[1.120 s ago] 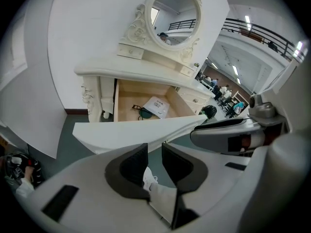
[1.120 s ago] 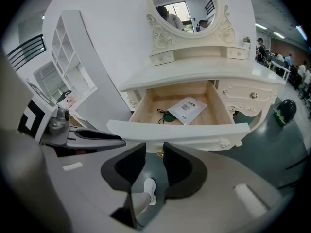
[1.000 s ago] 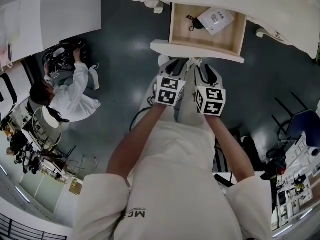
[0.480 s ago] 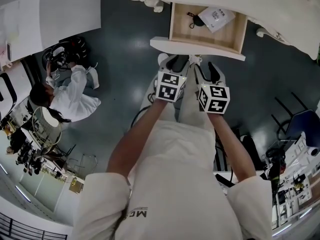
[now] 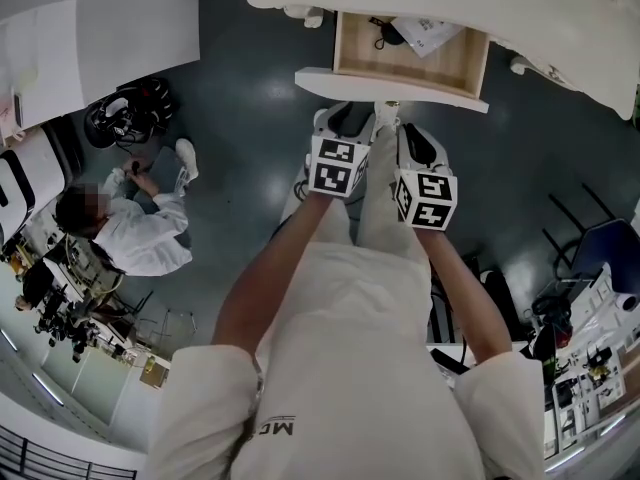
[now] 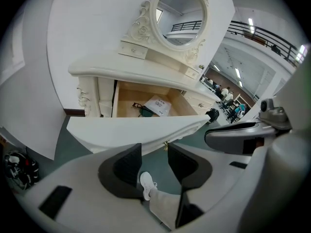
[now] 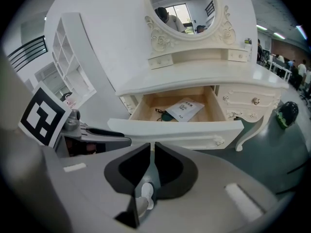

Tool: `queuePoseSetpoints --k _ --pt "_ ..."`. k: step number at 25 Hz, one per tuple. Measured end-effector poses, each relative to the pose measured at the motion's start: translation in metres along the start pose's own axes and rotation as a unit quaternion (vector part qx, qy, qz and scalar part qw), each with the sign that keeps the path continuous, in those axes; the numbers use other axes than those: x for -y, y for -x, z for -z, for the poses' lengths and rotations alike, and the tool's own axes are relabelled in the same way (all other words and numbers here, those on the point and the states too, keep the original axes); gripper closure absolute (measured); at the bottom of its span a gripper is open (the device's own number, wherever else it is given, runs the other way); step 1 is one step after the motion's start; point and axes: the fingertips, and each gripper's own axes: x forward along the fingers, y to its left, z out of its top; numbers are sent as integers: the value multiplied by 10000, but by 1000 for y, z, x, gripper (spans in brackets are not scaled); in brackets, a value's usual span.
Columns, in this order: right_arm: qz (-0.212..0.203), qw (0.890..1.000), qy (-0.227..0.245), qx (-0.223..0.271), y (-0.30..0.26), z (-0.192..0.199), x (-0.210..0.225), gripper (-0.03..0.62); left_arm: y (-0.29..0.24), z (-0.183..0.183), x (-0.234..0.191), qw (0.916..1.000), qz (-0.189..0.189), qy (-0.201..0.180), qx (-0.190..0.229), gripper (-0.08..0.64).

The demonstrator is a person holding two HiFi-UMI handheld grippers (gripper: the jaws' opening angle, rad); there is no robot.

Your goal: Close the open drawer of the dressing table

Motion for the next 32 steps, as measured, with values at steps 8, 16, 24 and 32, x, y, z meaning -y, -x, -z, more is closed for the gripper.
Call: queuePoseSetpoints --k 8,16,24,32 --pt "-80 9999 -7 77 -3 -17 2 568 -6 -17 -8 10000 -66 1 71 407" --pt "-109 9998 40 131 -8 -32 14 568 -16 -34 -13 9999 -139 -12 102 407" --pt "-156 9997 135 130 -12 -44 16 578 -21 -47 -19 9996 -222 44 163 407" --pt "-177 9996 150 146 -15 -55 24 588 -29 -65 -24 9992 -305 66 264 407"
